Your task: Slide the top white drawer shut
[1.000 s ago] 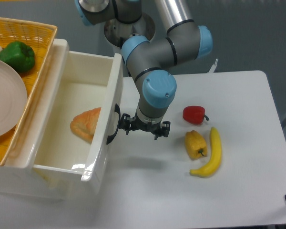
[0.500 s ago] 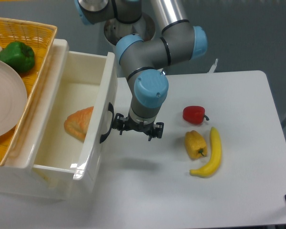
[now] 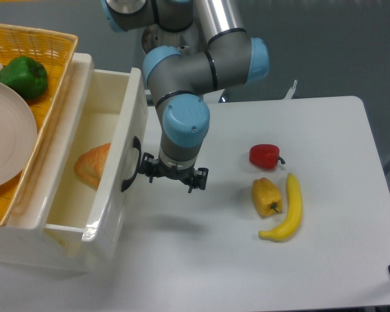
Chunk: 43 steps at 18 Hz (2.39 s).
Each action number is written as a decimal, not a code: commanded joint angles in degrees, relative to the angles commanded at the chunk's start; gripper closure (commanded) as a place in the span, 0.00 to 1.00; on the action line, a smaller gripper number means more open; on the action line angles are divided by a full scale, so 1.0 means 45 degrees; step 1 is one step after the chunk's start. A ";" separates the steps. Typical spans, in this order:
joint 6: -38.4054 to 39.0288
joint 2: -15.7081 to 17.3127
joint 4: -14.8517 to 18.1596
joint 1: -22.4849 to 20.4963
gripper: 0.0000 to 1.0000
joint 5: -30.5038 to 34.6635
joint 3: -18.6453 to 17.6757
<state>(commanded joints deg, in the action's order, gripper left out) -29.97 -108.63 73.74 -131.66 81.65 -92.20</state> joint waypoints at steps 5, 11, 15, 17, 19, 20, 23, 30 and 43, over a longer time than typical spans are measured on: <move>-0.0020 0.0000 -0.0020 0.0352 0.00 0.0000 0.0019; -0.0098 0.0000 -0.0098 0.0548 0.00 0.0000 0.0039; -0.0078 0.0098 -0.0117 0.0743 0.00 0.0000 0.0097; -0.0078 0.0195 -0.0098 0.0743 0.00 0.0000 0.0117; -0.0078 0.0215 -0.0098 0.0899 0.00 0.0039 0.0117; -0.0078 0.0215 -0.0098 0.0919 0.00 0.0058 0.0117; -0.0078 0.0215 -0.0117 0.0997 0.00 0.0059 0.0117; -0.0078 0.0254 -0.0117 0.1017 0.00 0.0059 0.0117; 0.0000 0.0332 -0.0098 0.1036 0.00 0.0019 0.0097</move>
<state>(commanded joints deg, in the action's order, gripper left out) -29.97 -107.14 73.30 -127.00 81.74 -91.76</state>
